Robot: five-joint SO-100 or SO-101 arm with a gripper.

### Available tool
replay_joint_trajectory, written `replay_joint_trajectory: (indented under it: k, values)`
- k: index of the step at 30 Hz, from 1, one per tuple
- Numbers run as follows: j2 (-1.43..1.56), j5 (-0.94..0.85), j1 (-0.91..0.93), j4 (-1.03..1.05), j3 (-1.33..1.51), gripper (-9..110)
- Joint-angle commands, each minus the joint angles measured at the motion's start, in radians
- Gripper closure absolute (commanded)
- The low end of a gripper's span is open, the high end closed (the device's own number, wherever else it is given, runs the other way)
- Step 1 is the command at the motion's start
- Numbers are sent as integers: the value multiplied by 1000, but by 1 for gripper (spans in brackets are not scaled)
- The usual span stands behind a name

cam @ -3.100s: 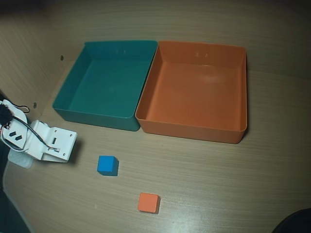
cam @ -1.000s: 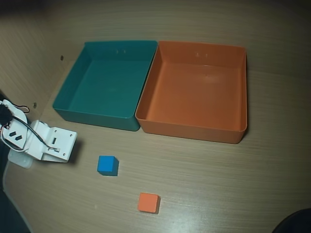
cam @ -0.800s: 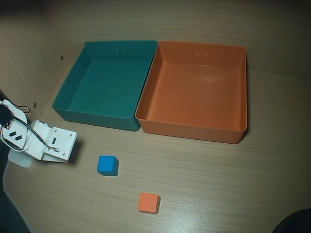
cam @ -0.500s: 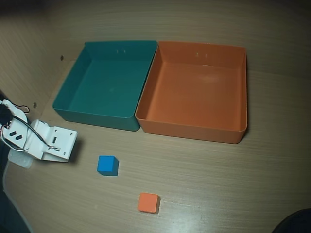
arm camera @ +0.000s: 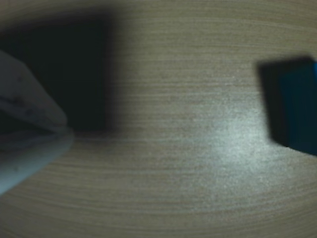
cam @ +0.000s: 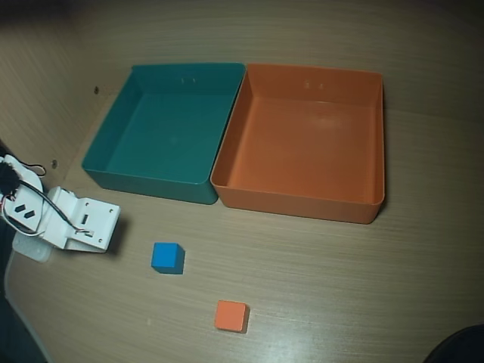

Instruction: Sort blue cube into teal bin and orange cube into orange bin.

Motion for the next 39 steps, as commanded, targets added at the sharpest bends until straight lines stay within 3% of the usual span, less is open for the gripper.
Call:
replay_joint_trajectory:
  k: [1,10,20,31,39]
  values:
    - [-3,-5,8,-2,61,104]
    - [-109,-15,8,-18,-54,98]
    - [-716,-15,9,-18,-673,75]
    - [-1321,-20,-2,-18,-1276,74]
    - [-1591,-210,12,-3,-1462,73]
